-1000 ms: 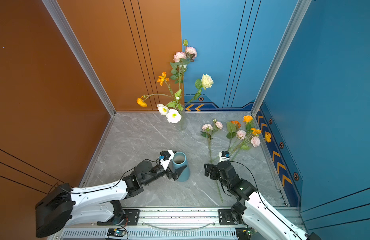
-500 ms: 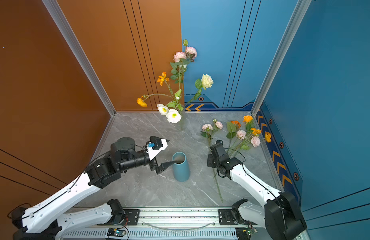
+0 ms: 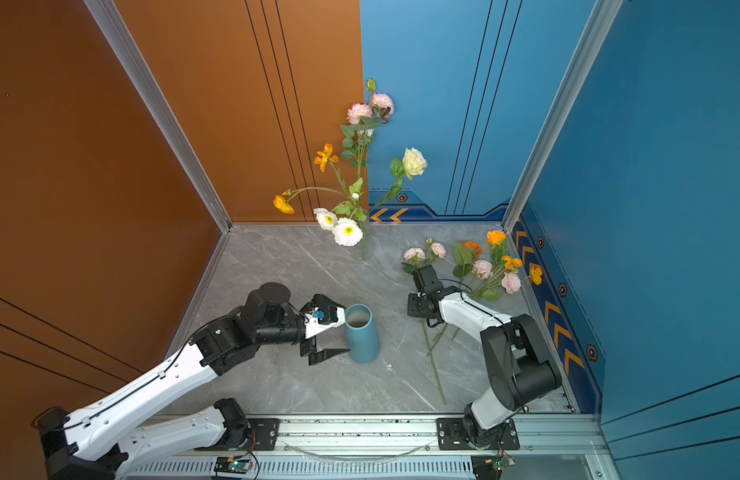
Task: Arrange the flowers into the vase
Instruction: 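Release the teal vase with the left gripper while the right lowers onto pink rose stems, then grasp the pink rose stems with the right gripper and lift them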
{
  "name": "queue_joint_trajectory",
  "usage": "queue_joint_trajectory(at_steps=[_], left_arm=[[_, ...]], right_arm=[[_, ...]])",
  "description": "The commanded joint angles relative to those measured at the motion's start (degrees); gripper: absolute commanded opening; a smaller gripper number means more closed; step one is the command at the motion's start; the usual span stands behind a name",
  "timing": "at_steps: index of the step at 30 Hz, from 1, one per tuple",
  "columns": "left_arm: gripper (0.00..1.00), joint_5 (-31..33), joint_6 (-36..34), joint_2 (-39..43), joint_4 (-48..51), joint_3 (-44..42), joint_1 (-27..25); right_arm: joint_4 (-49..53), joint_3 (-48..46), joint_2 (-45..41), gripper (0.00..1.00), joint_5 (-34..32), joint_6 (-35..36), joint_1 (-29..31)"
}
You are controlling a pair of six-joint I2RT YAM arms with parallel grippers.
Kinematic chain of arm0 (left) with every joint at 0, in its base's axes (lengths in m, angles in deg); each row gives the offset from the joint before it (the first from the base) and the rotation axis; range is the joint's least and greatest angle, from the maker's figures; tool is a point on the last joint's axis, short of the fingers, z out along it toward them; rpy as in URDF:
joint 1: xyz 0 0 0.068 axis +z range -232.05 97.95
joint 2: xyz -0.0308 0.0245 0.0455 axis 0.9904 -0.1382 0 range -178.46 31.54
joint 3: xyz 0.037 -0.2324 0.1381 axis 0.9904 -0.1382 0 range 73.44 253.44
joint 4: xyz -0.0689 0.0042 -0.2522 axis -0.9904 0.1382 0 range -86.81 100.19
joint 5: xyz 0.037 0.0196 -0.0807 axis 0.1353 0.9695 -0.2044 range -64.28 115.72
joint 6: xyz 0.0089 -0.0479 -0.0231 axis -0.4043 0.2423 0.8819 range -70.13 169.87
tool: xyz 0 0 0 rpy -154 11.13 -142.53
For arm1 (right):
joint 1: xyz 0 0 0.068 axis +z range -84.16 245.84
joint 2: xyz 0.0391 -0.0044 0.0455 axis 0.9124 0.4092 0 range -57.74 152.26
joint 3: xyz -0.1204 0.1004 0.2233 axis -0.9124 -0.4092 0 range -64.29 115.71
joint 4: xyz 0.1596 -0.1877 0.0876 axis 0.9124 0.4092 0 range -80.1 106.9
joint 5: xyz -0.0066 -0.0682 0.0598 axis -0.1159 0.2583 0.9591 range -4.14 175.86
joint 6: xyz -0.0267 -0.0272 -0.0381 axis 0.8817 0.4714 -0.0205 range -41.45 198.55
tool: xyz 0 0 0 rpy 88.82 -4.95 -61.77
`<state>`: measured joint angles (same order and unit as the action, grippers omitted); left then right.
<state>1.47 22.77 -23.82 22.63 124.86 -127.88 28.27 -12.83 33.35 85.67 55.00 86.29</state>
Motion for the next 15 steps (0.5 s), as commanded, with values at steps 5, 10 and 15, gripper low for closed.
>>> queue_joint_trajectory(at_steps=[5,10,15], left_arm=[[0.98,1.08,0.90,2.79,-4.94,-1.30,-0.07],[0.98,1.43,1.00,2.32,-5.33,-1.58,-0.09],[0.98,1.49,1.32,1.69,-5.33,-1.58,-0.07]], right_arm=[[-0.41,3.23,3.51,0.31,0.88,2.52,-3.35],[-0.29,4.50,5.31,0.28,2.07,3.24,-3.40],[-0.28,4.61,6.51,0.28,2.15,3.34,-3.22]])
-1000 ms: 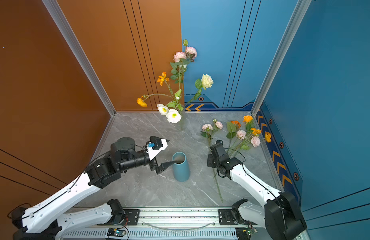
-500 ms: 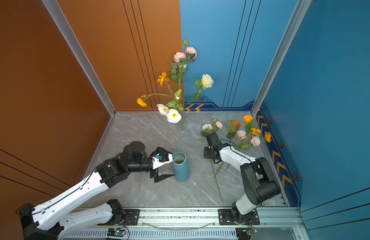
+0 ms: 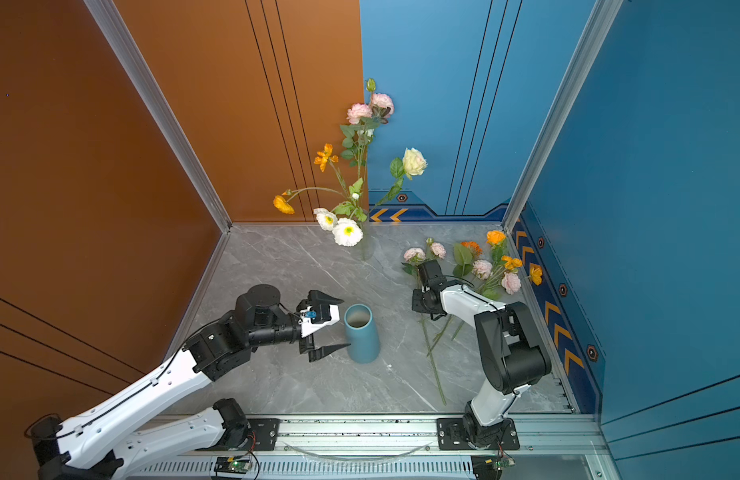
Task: Arrange the flowers into the vase
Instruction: 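Grasp the pink rose stems with the right gripper and lift them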
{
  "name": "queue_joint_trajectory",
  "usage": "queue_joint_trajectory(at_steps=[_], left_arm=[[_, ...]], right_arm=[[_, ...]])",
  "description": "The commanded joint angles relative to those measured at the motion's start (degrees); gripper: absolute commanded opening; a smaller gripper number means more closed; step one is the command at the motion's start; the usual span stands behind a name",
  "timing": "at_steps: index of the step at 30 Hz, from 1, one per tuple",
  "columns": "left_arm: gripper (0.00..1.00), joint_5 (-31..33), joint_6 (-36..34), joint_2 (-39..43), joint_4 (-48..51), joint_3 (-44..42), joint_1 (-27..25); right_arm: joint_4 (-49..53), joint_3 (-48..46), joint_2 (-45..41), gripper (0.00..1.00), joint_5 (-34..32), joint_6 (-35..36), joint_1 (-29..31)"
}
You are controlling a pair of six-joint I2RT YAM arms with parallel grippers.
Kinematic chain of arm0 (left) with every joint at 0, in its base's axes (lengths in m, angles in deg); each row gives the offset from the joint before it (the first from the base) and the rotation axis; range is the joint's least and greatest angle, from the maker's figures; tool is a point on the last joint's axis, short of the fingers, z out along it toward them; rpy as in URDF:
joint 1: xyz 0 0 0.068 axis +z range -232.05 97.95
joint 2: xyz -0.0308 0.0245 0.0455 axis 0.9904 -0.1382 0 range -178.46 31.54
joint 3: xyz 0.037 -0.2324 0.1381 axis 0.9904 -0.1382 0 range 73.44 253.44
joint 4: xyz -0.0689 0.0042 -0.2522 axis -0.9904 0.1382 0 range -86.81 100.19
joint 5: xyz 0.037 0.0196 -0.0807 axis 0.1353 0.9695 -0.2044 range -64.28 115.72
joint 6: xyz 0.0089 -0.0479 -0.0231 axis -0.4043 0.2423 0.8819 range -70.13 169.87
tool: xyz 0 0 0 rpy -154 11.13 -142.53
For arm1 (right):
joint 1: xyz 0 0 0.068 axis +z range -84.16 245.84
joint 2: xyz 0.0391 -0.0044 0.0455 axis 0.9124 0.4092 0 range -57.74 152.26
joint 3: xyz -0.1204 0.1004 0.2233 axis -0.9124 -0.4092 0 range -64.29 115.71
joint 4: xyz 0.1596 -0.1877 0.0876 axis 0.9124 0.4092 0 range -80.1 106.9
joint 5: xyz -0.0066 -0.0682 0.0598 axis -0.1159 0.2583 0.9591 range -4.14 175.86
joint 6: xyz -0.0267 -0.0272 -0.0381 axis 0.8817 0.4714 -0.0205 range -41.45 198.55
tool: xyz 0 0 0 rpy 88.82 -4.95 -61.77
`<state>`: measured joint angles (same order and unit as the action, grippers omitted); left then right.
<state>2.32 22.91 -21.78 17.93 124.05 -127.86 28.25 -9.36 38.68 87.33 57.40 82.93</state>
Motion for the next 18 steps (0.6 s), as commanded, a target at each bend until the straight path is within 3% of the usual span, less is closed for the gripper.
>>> queue_joint_trajectory(at_steps=[1,9,14,18], left_arm=[[0.98,0.64,1.13,-0.43,-0.67,-0.76,-0.04],[0.98,0.25,1.25,-1.30,-0.61,-0.77,0.06],[0.98,0.09,1.31,-1.78,-0.67,-0.78,0.19],[0.98,-0.41,1.52,-1.92,-0.64,-0.67,0.62]], right_arm=[[-0.25,1.07,1.43,0.27,0.40,0.93,0.11],[-0.47,1.48,3.70,0.19,1.06,1.67,0.34],[-0.44,2.19,4.31,0.01,2.06,1.68,0.54],[-0.49,1.56,1.98,0.00,2.12,2.41,0.52]])
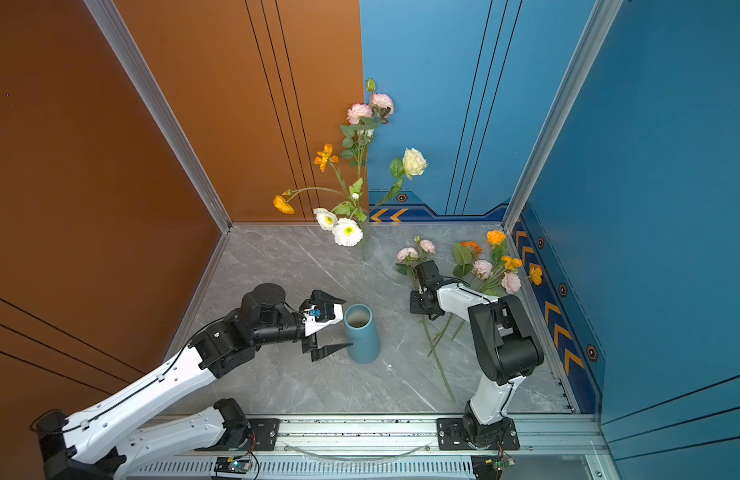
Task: Arrange the flowers into the vase
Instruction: 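Grasp the pink rose stems with the right gripper and lift them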
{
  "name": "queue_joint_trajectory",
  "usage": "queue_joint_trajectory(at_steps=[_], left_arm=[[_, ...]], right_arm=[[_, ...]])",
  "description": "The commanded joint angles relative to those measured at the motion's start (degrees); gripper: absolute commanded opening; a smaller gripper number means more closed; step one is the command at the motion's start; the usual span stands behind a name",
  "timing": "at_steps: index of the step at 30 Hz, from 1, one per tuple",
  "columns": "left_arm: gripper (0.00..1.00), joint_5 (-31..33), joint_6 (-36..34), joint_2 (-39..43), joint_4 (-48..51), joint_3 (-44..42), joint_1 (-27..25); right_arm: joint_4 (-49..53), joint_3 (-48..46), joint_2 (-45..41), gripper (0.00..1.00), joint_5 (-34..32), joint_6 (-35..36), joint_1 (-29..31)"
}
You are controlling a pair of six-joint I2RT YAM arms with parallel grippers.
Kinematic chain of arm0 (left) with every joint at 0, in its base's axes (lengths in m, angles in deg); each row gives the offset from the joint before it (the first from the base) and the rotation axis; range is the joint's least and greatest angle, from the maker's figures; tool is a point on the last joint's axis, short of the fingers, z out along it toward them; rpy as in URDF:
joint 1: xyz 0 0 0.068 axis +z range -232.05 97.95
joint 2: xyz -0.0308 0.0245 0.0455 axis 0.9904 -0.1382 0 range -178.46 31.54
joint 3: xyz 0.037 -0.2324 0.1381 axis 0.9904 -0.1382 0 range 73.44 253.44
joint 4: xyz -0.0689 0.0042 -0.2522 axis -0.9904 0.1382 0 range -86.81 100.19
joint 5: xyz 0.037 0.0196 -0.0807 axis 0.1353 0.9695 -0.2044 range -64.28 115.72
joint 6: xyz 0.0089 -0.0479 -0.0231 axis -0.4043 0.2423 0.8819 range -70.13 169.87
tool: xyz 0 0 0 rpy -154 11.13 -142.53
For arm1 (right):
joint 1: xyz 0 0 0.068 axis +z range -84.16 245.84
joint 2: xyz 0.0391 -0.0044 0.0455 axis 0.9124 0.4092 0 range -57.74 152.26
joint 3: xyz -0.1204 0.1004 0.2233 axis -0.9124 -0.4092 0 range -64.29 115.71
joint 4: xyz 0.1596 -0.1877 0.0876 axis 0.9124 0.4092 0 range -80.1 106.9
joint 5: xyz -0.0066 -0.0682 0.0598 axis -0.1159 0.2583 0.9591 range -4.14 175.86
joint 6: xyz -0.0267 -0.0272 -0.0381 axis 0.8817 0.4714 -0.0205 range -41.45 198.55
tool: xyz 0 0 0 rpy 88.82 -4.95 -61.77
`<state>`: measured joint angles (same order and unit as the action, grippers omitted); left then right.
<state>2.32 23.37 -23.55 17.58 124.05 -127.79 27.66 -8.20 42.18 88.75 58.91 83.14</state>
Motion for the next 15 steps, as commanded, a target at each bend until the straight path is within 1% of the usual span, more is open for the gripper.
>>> queue_joint_trajectory(at_steps=[1,4,6,10,13,15], left_arm=[[0.98,-0.49,1.02,-0.11,-0.30,-0.69,0.75],[0.98,-1.06,1.24,0.07,-0.28,-0.60,1.26],[0.98,-1.40,1.36,0.40,-0.36,-0.51,1.81],[0.98,-2.59,1.64,1.61,-1.38,-1.01,2.71],[0.98,-3.58,2.40,2.87,-3.06,-2.32,3.91],[0.98,-4.32,3.15,3.14,-5.76,-2.73,5.06]], right_arm=[[0.16,0.18,-2.72,0.00,0.64,1.25,0.28],[1.24,-0.56,-7.34,0.00,0.36,1.29,-0.02],[1.93,-1.55,-11.53,0.00,0.17,0.13,-0.61],[-0.44,-6.25,-23.79,0.00,0.46,-5.29,-2.79],[-4.45,-10.53,-35.26,0.00,-0.99,-9.64,-3.76],[-6.73,-12.06,-42.33,0.00,-3.11,-11.27,-3.64]])
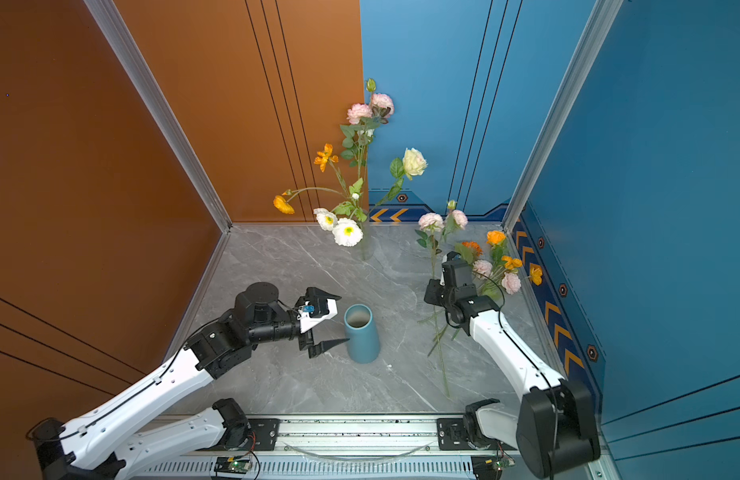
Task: Arrange the flowers into the vase
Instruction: 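Grasp the pink rose stems with the right gripper and lift them, then carry the pink roses over the glass vase with the right gripper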
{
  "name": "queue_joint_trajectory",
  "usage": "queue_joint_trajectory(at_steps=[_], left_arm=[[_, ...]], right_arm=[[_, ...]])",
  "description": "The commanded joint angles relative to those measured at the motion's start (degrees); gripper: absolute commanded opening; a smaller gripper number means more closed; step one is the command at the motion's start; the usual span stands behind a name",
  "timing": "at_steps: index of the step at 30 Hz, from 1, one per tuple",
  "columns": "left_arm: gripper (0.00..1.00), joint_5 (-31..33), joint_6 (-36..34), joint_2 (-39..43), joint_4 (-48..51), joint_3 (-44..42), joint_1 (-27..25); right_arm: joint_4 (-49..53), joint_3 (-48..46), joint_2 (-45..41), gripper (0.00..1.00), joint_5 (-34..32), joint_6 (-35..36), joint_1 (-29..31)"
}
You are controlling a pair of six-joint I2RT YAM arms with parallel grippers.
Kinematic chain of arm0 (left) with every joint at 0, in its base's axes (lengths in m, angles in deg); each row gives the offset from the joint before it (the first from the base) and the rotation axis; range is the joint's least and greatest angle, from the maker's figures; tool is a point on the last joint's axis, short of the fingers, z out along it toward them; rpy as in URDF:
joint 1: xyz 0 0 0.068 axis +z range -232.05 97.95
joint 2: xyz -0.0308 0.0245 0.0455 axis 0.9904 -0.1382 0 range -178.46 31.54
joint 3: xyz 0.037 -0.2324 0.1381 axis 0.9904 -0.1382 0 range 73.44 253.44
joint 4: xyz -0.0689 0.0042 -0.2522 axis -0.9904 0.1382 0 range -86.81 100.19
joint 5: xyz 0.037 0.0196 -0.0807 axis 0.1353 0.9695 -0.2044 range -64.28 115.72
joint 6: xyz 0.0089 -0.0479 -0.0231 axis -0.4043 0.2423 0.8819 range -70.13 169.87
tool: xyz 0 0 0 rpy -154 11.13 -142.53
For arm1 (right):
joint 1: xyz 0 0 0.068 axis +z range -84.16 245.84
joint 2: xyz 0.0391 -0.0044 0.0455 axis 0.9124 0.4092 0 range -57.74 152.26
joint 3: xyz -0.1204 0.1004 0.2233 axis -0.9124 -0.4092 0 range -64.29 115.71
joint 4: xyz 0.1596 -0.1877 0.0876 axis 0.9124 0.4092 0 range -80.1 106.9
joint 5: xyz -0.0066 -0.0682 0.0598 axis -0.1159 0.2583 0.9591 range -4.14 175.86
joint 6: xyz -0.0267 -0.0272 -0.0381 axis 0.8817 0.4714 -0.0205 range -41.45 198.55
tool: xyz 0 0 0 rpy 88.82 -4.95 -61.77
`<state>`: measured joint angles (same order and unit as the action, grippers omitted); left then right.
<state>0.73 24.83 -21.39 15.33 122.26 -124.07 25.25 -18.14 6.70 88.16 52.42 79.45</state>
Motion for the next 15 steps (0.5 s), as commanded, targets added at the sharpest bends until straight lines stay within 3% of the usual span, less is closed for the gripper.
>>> queue_joint_trajectory(at_steps=[1,7,15], left_arm=[[0.98,-3.42,1.95,0.96,-3.76,-0.99,1.92],[0.98,-9.39,3.33,1.22,-3.75,-0.48,4.94],[0.98,-11.98,2.98,1.81,-1.86,0.31,8.75]], right_arm=[[-6.14,-2.69,-10.73,0.00,-3.60,-5.36,0.18],[-17.09,-1.04,-23.14,0.00,-4.85,-4.07,2.97],[-33.49,3.42,-23.71,0.00,-7.53,9.46,15.14]])
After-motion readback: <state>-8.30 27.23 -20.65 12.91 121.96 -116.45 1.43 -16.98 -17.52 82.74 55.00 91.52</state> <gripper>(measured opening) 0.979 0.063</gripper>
